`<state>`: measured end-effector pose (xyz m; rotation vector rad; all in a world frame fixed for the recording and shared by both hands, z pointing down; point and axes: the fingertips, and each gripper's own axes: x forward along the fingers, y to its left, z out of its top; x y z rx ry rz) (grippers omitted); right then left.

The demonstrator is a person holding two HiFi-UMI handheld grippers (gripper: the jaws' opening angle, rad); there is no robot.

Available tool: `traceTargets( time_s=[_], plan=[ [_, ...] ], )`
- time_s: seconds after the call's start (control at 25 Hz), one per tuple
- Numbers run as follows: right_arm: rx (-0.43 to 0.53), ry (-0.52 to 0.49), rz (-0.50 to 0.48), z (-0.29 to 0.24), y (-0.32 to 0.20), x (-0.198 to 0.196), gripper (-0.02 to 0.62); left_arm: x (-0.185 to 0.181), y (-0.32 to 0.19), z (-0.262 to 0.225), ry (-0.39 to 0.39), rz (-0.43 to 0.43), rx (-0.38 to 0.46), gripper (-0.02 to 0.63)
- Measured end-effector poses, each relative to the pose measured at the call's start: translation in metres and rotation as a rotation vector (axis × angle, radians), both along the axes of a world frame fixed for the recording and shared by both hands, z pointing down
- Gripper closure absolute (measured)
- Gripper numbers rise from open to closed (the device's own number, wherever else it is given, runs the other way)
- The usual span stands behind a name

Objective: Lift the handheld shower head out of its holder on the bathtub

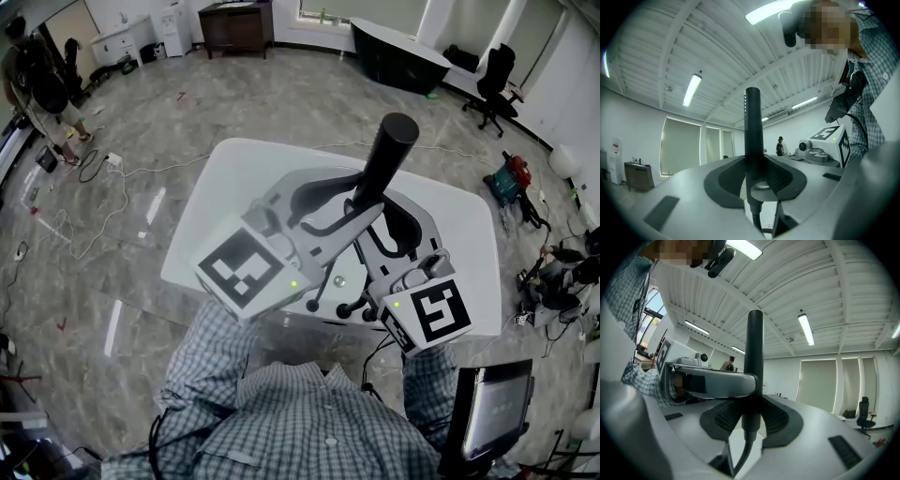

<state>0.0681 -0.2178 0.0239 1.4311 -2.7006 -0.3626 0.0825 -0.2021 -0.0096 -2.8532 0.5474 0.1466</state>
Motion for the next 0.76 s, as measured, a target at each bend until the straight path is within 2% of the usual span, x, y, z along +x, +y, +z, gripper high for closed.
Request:
traceTargets(
  time_s=[0.76],
  plan=[
    [-0.002, 0.009, -0.001, 0.0039, -0.002, 0.0003, 0.469, 0.0003, -0.0021, 0.0043, -0.003, -0.004, 0.0, 0.479]
  ],
)
